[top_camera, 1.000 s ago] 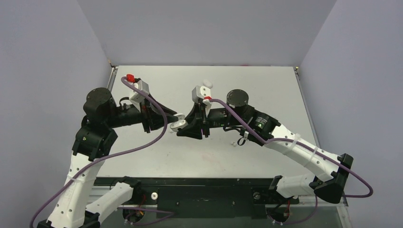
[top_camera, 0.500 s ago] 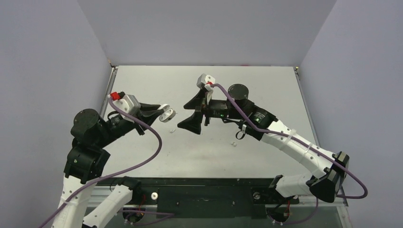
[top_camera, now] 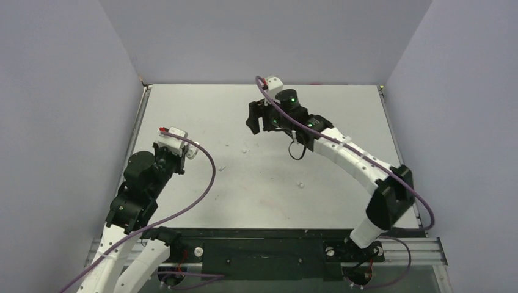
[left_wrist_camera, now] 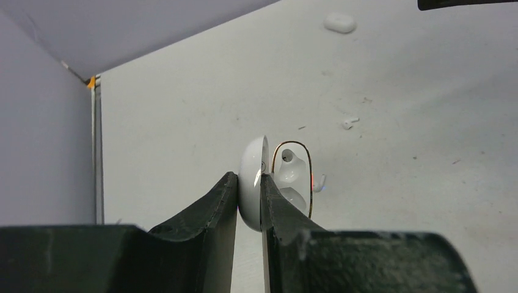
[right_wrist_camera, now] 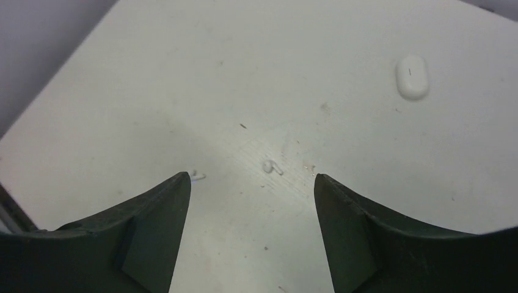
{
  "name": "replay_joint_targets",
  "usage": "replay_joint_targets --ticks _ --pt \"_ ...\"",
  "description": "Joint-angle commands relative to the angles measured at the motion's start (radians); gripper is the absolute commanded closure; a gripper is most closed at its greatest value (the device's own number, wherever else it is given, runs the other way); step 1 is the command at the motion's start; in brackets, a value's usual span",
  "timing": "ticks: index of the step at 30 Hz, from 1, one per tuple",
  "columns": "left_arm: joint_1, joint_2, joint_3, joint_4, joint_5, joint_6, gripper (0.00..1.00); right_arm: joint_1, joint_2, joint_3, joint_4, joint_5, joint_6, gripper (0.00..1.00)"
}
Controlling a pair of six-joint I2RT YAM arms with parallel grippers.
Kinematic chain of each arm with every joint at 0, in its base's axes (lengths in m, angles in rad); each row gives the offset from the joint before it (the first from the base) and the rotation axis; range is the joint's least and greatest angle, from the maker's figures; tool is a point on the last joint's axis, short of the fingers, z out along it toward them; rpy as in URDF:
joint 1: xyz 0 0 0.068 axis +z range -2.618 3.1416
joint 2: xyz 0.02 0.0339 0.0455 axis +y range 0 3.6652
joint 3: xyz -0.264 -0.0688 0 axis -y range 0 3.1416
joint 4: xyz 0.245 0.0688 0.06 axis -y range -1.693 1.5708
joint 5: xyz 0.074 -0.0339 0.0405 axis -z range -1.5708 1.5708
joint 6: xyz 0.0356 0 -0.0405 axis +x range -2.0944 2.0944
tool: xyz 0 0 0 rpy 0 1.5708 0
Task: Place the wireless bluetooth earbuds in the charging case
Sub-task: Pick up the earbud from the center of the board.
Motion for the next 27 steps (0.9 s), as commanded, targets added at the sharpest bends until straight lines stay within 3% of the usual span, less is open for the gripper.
replay_joint_targets --ticks 1,3,5,16,19,27 --pt "0.008 -0.036 -0.065 0.079 -0.22 -0.065 1.0 -0.003 0.252 0.176 -0.216 0.139 -0.067 0.33" --pt "0.022 -0.052 -0.098 0.087 -0.231 -0.083 1.0 -0.001 0.373 0.312 -0.301 0.148 -0.073 0.42" --pt "0.031 -0.068 -0.127 0.099 -0.228 -0.093 1.0 0.003 0.475 0.398 -0.341 0.16 -0.075 0.44" --pt "0.088 -0.076 -0.193 0.138 -0.201 -0.141 1.0 0.072 0.805 0.673 -0.394 0.24 -0.138 0.44" --pt "0.091 -0.071 -0.19 0.136 -0.19 -0.142 1.0 0.073 0.84 0.704 -0.394 0.224 -0.14 0.51" --pt "0.092 -0.062 -0.184 0.144 -0.183 -0.135 1.0 0.077 0.806 0.63 -0.399 0.222 -0.126 0.56"
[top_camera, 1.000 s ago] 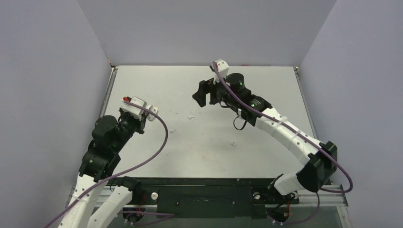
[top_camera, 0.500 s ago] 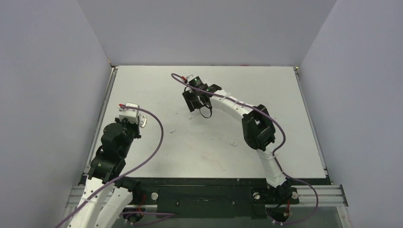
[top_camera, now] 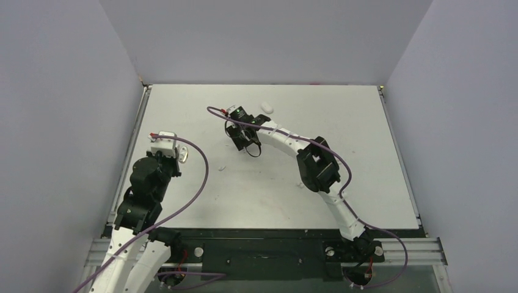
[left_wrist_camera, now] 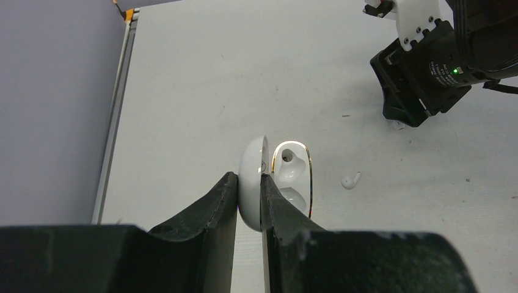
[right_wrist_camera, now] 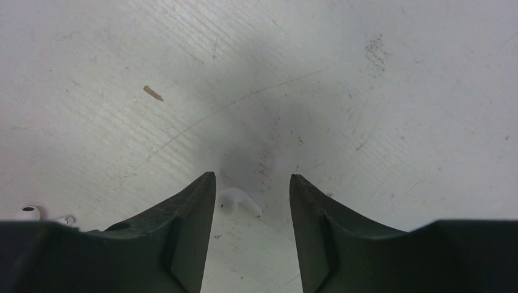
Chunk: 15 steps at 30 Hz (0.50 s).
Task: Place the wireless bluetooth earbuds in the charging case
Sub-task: Pick up the earbud from the center of the board.
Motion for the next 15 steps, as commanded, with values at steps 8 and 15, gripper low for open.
replay_joint_targets --ticks 8,15 --pt "0.009 0.024 0.029 0.079 0.027 -0.01 1.0 0.006 -0.001 -0.028 0.0 -0.013 0.009 0.65" --pt "0.009 0.024 0.029 0.074 0.035 -0.013 1.0 0.008 -0.012 -0.026 0.0 -0.026 0.008 0.64"
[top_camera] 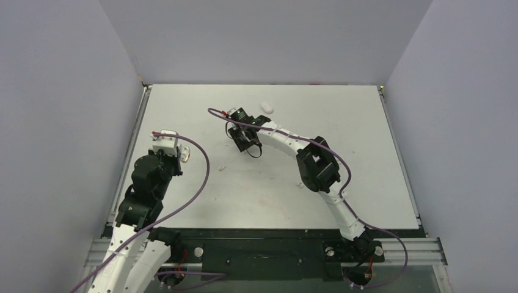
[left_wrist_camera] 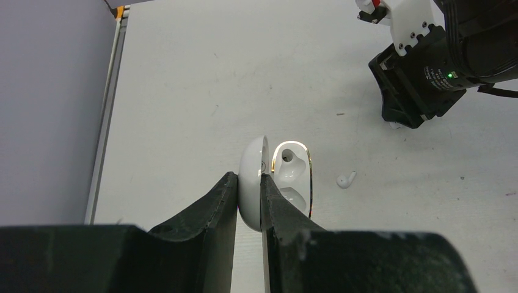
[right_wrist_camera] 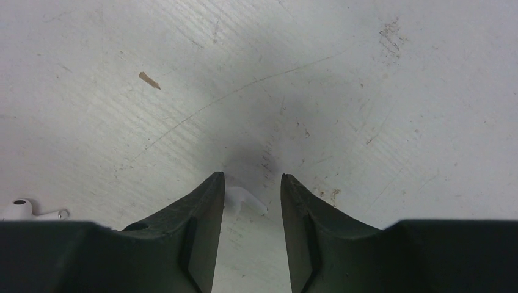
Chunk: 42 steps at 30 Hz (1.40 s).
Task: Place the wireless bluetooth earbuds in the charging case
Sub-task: Pick up the earbud from the center of the board.
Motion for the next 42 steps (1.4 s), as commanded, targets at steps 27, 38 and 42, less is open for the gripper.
replay_joint_targets --ticks 27,38,42 --pt "0.007 -0.005 0.041 0.061 0.029 -0.01 1.0 0.029 -0.092 -0.11 -0.009 -0.058 -0.077 0.62" --pt "0.007 -0.003 0.042 0.063 0.037 -0.015 1.0 0.024 -0.064 -0.105 -0.01 -0.065 -0.07 0.67" --pt "0.007 -0.003 0.044 0.065 0.04 -0.015 1.0 0.025 -0.041 -0.076 -0.013 -0.071 -0.069 0.67"
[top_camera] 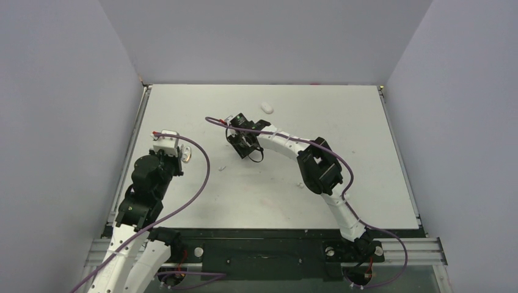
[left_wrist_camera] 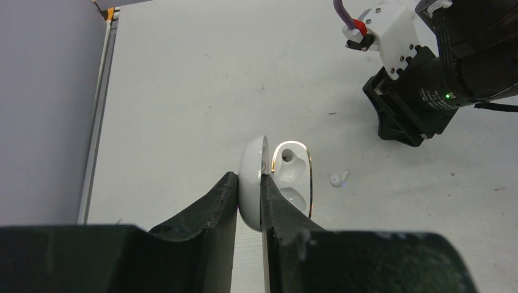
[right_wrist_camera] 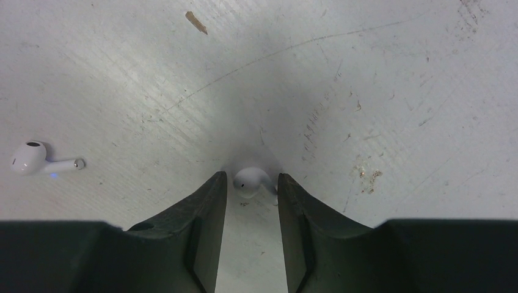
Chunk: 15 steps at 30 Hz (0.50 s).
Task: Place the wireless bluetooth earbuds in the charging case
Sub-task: Pick up the earbud from the center of the board.
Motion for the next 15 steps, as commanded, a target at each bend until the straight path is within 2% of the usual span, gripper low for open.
replay_joint_targets --ticks 1,11,15 --pt "0.006 -0.001 0.045 0.066 0.012 -0.01 1.0 0.005 0.014 0.037 -0.035 0.0 0.001 0.68" --pt "0.007 -0.006 0.046 0.061 0.018 -0.01 1.0 0.003 0.018 0.059 -0.035 -0.016 0.01 0.84" --pt "0.007 -0.007 0.048 0.056 0.038 -0.004 1.0 0.004 0.012 0.073 -0.033 -0.043 0.027 0.99"
